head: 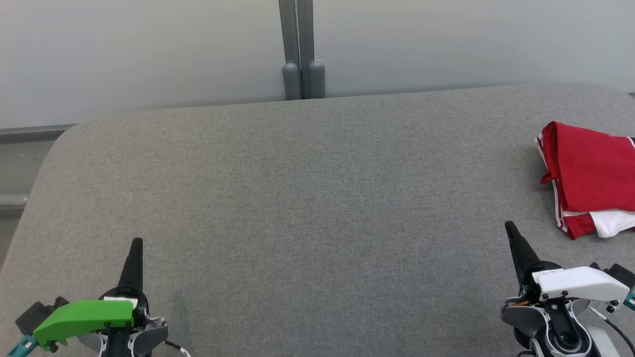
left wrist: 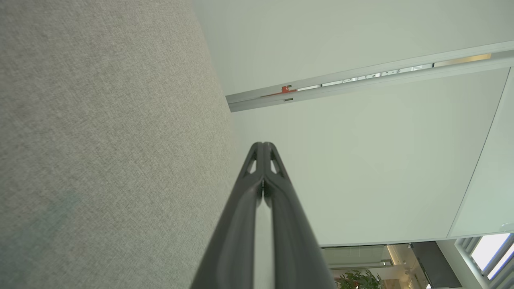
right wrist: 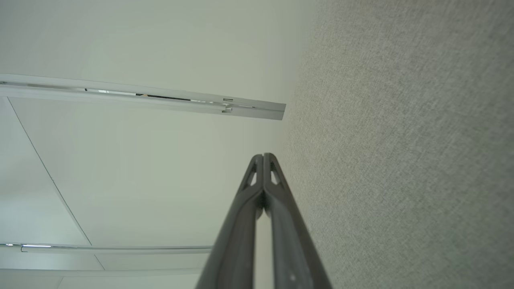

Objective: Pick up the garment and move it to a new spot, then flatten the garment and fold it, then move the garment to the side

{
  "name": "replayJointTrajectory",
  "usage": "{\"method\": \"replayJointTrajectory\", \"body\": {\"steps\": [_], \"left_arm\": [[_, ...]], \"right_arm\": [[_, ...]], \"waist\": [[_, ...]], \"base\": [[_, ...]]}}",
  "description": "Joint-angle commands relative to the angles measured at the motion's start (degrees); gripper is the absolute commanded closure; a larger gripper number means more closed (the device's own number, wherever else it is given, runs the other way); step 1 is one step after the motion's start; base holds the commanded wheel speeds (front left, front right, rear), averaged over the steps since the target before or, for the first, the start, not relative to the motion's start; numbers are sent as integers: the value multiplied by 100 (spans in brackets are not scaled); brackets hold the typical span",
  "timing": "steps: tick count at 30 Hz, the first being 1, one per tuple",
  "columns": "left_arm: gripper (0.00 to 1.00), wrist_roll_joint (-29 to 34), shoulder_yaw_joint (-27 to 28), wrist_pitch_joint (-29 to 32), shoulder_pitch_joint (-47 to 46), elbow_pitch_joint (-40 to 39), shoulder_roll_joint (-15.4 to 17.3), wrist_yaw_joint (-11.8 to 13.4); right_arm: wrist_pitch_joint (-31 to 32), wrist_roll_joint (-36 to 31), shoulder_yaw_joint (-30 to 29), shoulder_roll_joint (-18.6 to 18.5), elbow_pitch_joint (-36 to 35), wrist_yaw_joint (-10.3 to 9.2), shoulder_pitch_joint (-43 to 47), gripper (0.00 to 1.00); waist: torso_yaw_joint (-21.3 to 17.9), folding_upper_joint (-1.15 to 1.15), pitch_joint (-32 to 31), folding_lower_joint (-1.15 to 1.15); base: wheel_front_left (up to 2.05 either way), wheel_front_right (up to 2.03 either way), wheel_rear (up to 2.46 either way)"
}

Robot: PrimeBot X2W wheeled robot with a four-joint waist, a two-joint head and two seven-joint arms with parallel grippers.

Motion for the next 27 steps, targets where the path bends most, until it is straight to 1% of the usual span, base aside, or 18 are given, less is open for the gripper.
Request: {"method": "replayJointTrajectory", "body": {"steps": [1,23,27], "left_arm": [[100,-144,36,29,-121,-15,10,-49],[100,-924,168,252,-226,6,-11,-161],[100,-960,175,279,-220,9,-13,-164]], "right_arm": [[35,118,-31,-11,-51,4,-89,100],[290,964,-215,11,-71,4,-101,100],[309,997,-233,17,-72,4,-102,100]], "waist": [[2,0,1,0],[34,0,10,0],[37,0,11,0]], "base": [[0,0,0],[0,0,0],[0,0,0]]}}
